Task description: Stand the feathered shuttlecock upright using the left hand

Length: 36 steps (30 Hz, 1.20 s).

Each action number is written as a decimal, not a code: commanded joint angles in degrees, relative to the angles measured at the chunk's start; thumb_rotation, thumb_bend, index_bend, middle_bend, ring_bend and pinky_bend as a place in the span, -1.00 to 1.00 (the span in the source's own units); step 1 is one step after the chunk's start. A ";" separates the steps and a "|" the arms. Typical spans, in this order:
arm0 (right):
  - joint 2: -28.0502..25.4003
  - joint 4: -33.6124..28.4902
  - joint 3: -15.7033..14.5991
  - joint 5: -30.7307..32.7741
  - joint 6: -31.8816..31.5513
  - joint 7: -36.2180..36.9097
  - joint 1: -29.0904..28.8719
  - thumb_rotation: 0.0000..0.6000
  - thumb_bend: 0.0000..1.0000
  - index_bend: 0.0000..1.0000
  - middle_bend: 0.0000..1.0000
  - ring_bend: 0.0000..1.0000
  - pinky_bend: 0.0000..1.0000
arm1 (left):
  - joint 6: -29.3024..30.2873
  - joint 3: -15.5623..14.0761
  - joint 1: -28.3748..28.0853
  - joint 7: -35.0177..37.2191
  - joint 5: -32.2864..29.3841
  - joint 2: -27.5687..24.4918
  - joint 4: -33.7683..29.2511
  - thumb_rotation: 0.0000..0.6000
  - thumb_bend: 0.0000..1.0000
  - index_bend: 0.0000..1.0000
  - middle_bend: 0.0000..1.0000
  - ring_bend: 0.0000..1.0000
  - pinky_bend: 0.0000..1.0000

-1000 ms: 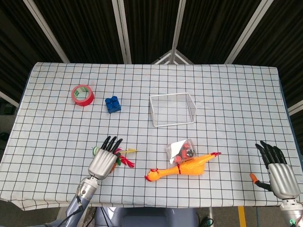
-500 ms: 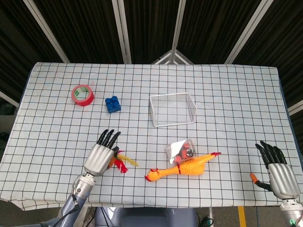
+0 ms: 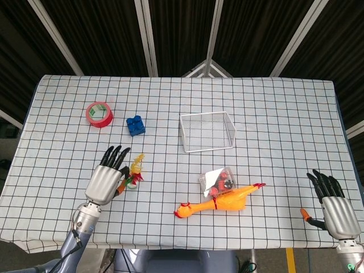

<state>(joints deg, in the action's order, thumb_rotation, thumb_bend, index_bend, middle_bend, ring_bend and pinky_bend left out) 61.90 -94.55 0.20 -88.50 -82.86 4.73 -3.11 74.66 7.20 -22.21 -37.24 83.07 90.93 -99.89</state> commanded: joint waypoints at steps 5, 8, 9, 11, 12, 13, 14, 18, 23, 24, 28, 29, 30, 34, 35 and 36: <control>-0.03 -0.01 -0.02 0.08 0.10 0.06 0.00 1.00 -0.32 -1.00 -1.00 -1.00 -1.00 | 0.12 -0.36 0.10 1.05 -0.99 0.32 1.51 1.00 0.22 0.27 -0.86 -1.00 -1.00; -0.06 -0.01 0.00 0.06 0.09 0.15 -0.01 1.00 -0.32 -1.00 -1.00 -1.00 -1.00 | 0.18 -0.37 0.09 1.30 -1.56 0.46 2.02 1.00 0.21 0.27 -0.86 -1.00 -1.00; -0.06 -0.03 0.00 0.03 0.10 0.13 -0.03 1.00 -0.32 -1.00 -1.00 -1.00 -1.00 | 0.26 -0.41 0.08 1.38 -1.55 0.46 2.13 1.00 0.21 0.27 -0.86 -1.00 -1.00; -0.02 0.03 0.00 0.06 0.16 0.14 -0.05 1.00 -0.32 -1.00 -1.00 -1.00 -1.00 | 0.35 -0.51 0.04 1.52 -1.57 0.43 2.27 1.00 0.20 0.26 -0.86 -1.00 -1.00; -0.02 0.00 -0.01 0.06 0.18 0.12 -0.06 1.00 -0.32 -1.00 -1.00 -1.00 -1.00 | 0.38 -0.56 0.02 1.56 -1.58 0.41 2.32 1.00 0.18 0.25 -0.86 -1.00 -1.00; -0.02 -0.03 -0.02 0.05 0.18 0.10 -0.05 1.00 -0.32 -1.00 -1.00 -1.00 -1.00 | 0.38 -0.61 -0.01 1.60 -1.62 0.38 2.34 1.00 0.14 0.23 -0.86 -1.00 -1.00; -0.04 -0.06 -0.02 0.05 0.16 0.09 -0.04 1.00 -0.32 -1.00 -1.00 -1.00 -1.00 | 0.37 -0.68 -0.02 1.66 -1.66 0.33 2.35 1.00 0.08 0.19 -0.86 -1.00 -1.00; -0.07 -0.08 -0.05 0.06 0.15 0.07 0.00 1.00 -0.32 -1.00 -1.00 -1.00 -1.00 | 0.22 -1.34 0.15 1.85 -2.04 -0.13 2.13 1.00 -0.29 -0.17 -0.97 -1.00 -1.00; -0.09 -0.05 -0.04 0.09 0.13 0.14 0.02 1.00 -0.32 -1.00 -1.00 -1.00 -1.00 | 1.41 -2.38 0.99 5.01 -0.45 -2.05 0.17 1.00 -0.73 -0.73 -1.00 -1.00 -1.00; -0.10 -0.02 -0.02 0.08 0.12 0.13 0.00 1.00 -0.32 -1.00 -1.00 -1.00 -1.00 | 1.83 -2.57 1.21 5.84 0.08 -2.58 -0.32 1.00 -0.75 -0.78 -1.00 -1.00 -1.00; -0.13 -0.03 -0.06 0.03 0.05 0.18 0.06 1.00 -0.32 -1.00 -1.00 -1.00 -1.00 | 4.07 -3.54 2.58 9.34 2.33 -5.35 -2.76 1.00 -0.77 -0.88 -1.00 -1.00 -1.00; -0.12 -0.01 -0.05 0.04 0.02 0.17 0.07 1.00 -0.32 -1.00 -1.00 -1.00 -1.00 | 4.69 -3.90 3.03 10.17 2.92 -6.33 -3.42 1.00 -0.77 -0.88 -1.00 -1.00 -1.00; -0.13 -0.03 -0.06 0.05 0.00 0.20 0.09 1.00 -0.32 -1.00 -1.00 -1.00 -1.00 | 5.37 -4.28 3.51 10.95 3.59 -7.46 -4.05 1.00 -0.77 -0.88 -1.00 -1.00 -1.00; -0.16 0.00 -0.10 0.03 -0.03 0.06 0.15 1.00 -0.32 -1.00 -1.00 -1.00 -1.00 | 8.70 -6.03 6.02 13.86 6.08 -12.95 -5.62 1.00 -0.77 -0.88 -1.00 -1.00 -1.00; -0.16 0.02 -0.12 0.05 0.00 0.00 0.15 1.00 -0.32 -1.00 -1.00 -1.00 -1.00 | 9.67 -6.50 6.81 14.70 6.55 -14.37 -5.66 1.00 -0.77 -0.88 -1.00 -1.00 -1.00; -0.15 0.03 -0.12 0.07 0.03 -0.08 0.14 1.00 -0.32 -1.00 -1.00 -1.00 -1.00 | 11.01 -7.05 7.82 16.10 7.12 -15.92 -5.39 1.00 -0.77 -0.88 -1.00 -1.00 -1.00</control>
<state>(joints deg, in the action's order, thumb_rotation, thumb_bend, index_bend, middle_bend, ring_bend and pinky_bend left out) 61.74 -94.52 0.08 -88.44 -82.84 4.66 -2.97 83.25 1.51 -16.39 -23.49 88.62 77.83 -104.76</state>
